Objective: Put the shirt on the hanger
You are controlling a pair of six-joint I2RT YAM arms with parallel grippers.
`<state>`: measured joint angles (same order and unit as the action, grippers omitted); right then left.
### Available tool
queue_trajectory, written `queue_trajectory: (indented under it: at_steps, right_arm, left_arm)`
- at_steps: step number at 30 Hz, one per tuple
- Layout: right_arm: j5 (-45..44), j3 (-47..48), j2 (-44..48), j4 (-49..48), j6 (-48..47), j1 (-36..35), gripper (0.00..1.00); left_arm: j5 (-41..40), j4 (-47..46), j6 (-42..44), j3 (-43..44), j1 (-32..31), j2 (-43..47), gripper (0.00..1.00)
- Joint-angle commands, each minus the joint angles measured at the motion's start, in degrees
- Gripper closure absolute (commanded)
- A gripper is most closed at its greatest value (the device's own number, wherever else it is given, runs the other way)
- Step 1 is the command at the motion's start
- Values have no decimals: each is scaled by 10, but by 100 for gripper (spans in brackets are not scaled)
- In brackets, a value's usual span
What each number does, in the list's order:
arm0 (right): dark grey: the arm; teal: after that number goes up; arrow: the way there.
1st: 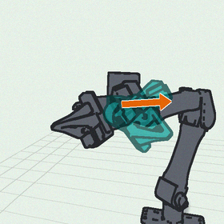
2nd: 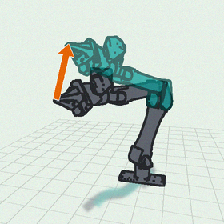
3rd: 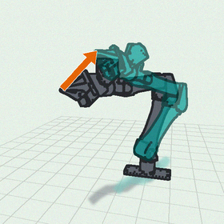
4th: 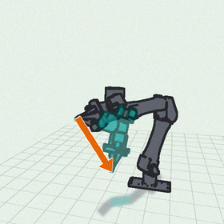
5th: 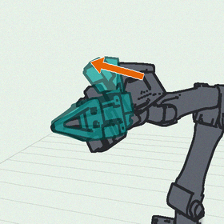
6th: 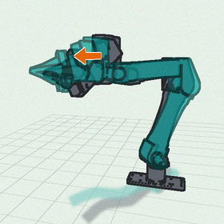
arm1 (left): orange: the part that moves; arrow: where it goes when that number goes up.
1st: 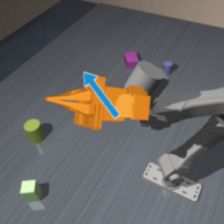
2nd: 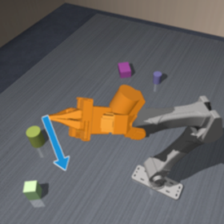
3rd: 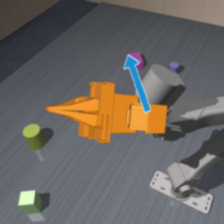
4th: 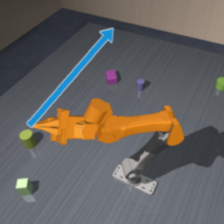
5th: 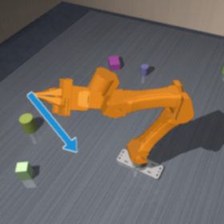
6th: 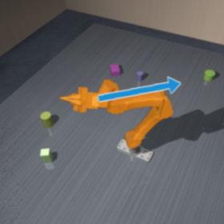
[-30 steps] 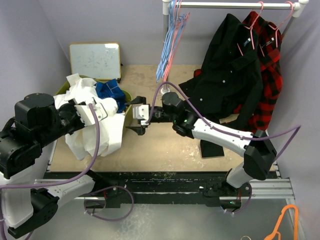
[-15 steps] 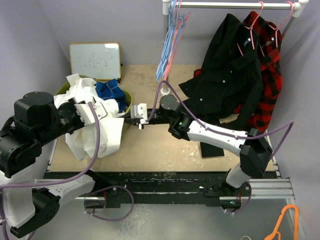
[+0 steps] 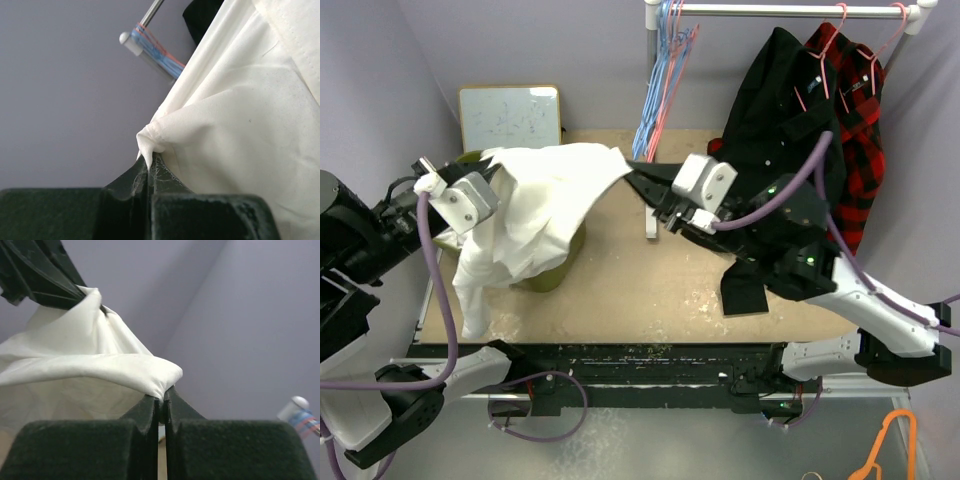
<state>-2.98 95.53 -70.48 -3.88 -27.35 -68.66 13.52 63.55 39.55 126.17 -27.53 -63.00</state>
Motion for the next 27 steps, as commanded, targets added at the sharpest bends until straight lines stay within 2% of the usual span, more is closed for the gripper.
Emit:
queue_trajectory:
  at_steps: [1,5,10,14,16,18,19,22,24,27]
  right_arm:
    - [-152,70,20,55,-88,-9,100]
    - [-212,115,29,56,-114,-29,100]
    - [-275,181,34,83,-104,-43,100]
    - [-281,181,47,185,-37,-43,100]
    - [-286,107,77,199,-7,-43,100]
    - [-305,-8,121,162,28,-43,100]
    - [-313,-95,148,121,50,-43,100]
    - [-318,-277,228,44,155,-43,100]
    - [-345,-403,267,-39,191,-42,100]
    - [-405,-534,294,-160,250,-40,100]
  left_arm:
    - [107,-117,-59,23,6,-51,100]
    - [252,-151,-106,14,4,-90,100]
    - [250,-204,-144,-65,-2,-139,100]
    - [277,-209,-166,-163,-6,-173,100]
    - [282,-218,-174,-221,-18,-179,100]
    - [282,-224,-171,-282,-39,-178,100]
    - [282,-225,-167,-310,-51,-177,100]
    - [303,-241,-169,-389,-68,-180,100]
    - [306,-265,-175,-437,-69,-194,100]
    - [286,-281,-174,-477,-73,-226,100]
